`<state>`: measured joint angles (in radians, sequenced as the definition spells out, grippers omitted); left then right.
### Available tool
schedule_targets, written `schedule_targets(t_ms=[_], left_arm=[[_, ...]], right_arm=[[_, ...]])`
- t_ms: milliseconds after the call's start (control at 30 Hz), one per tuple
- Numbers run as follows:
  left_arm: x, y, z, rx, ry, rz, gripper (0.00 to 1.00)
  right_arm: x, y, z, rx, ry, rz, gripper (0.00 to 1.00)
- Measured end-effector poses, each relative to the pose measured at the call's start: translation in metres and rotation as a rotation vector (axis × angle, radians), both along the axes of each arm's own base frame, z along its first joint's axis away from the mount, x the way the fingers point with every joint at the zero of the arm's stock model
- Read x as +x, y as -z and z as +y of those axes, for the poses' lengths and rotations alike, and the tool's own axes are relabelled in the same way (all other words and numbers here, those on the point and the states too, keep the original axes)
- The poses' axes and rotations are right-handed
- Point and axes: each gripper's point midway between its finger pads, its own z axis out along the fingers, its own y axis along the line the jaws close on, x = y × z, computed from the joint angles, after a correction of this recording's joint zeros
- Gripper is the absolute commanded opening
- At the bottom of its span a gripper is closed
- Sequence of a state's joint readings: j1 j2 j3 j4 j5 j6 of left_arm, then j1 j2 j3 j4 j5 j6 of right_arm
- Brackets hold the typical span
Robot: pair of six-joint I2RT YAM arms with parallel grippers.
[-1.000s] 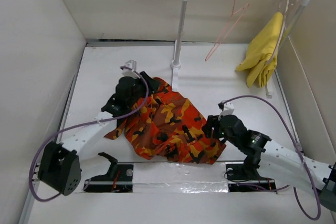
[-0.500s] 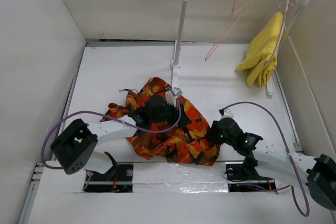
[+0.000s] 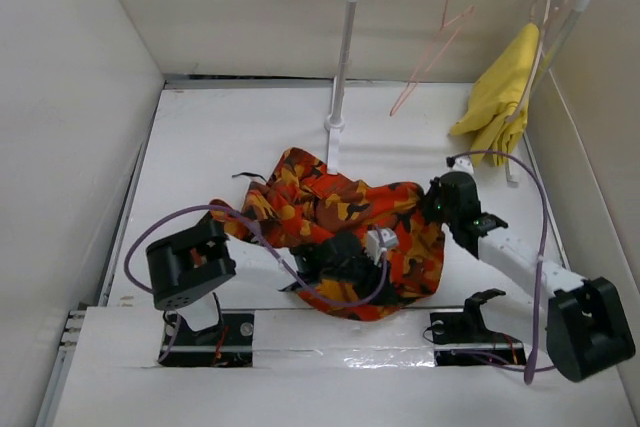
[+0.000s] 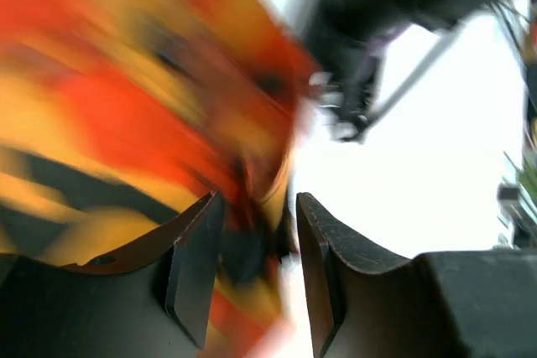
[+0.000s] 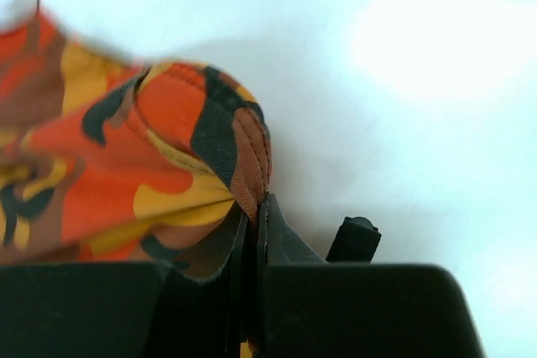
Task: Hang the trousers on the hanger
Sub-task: Flatten out the trousers at the center of the board.
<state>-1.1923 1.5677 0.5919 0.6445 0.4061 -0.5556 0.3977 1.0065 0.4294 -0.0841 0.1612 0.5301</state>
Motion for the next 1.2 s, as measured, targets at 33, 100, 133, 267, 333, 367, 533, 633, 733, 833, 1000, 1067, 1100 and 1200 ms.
schedule_targets(t_ms=[33, 100, 133, 267, 333, 367, 533, 633, 733, 833, 1000, 1067, 1100, 1200], left_arm=[[-0.010, -0.002, -0.011, -0.015, 0.029, 0.001, 0.40], [-0.028, -0.005, -0.033, -0.043, 0.087, 0.017, 0.44], [-0.033, -0.006, -0.043, -0.059, 0.108, 0.030, 0.44], [-0.034, -0.020, -0.074, -0.123, 0.145, 0.058, 0.47], [-0.024, -0.032, -0.076, -0.146, 0.117, 0.033, 0.48], [-0.016, -0.041, -0.075, -0.157, 0.093, 0.013, 0.48], [0.066, -0.116, -0.041, -0.253, -0.187, -0.136, 0.50], [0.132, -0.168, 0.013, -0.324, -0.464, -0.230, 0.51], [0.194, -0.194, 0.084, -0.343, -0.768, -0.283, 0.51], [0.248, -0.183, 0.160, -0.293, -1.029, -0.286, 0.51], [0.294, -0.103, 0.247, -0.070, -1.275, -0.170, 0.51], [0.294, -0.072, 0.246, 0.010, -1.240, -0.110, 0.52], [0.290, -0.057, 0.240, 0.046, -1.199, -0.076, 0.56], [0.274, -0.039, 0.217, 0.084, -1.080, -0.034, 0.61]], right_arm=[[0.016, -0.007, -0.008, -0.018, 0.018, -0.017, 0.00], [0.050, -0.016, -0.025, -0.060, 0.052, -0.043, 0.00], [0.066, -0.019, -0.034, -0.086, 0.069, -0.052, 0.00], [0.105, -0.020, -0.060, -0.175, 0.105, -0.053, 0.47], [0.108, -0.022, -0.066, -0.204, 0.109, -0.064, 0.71], [0.108, -0.027, -0.066, -0.207, 0.113, -0.076, 0.76], [0.085, -0.062, -0.049, -0.191, 0.065, -0.207, 0.71], [0.063, -0.073, -0.022, -0.159, -0.025, -0.278, 0.10], [0.031, -0.070, 0.025, -0.099, -0.182, -0.319, 0.00], [-0.006, -0.063, 0.082, -0.054, -0.391, -0.322, 0.02], [-0.039, -0.054, 0.150, -0.052, -0.625, -0.287, 0.40], [-0.045, -0.049, 0.168, -0.057, -0.674, -0.279, 0.48], [-0.046, -0.047, 0.172, -0.058, -0.684, -0.276, 0.51], [-0.061, -0.030, 0.188, -0.071, -0.739, -0.236, 0.53]])
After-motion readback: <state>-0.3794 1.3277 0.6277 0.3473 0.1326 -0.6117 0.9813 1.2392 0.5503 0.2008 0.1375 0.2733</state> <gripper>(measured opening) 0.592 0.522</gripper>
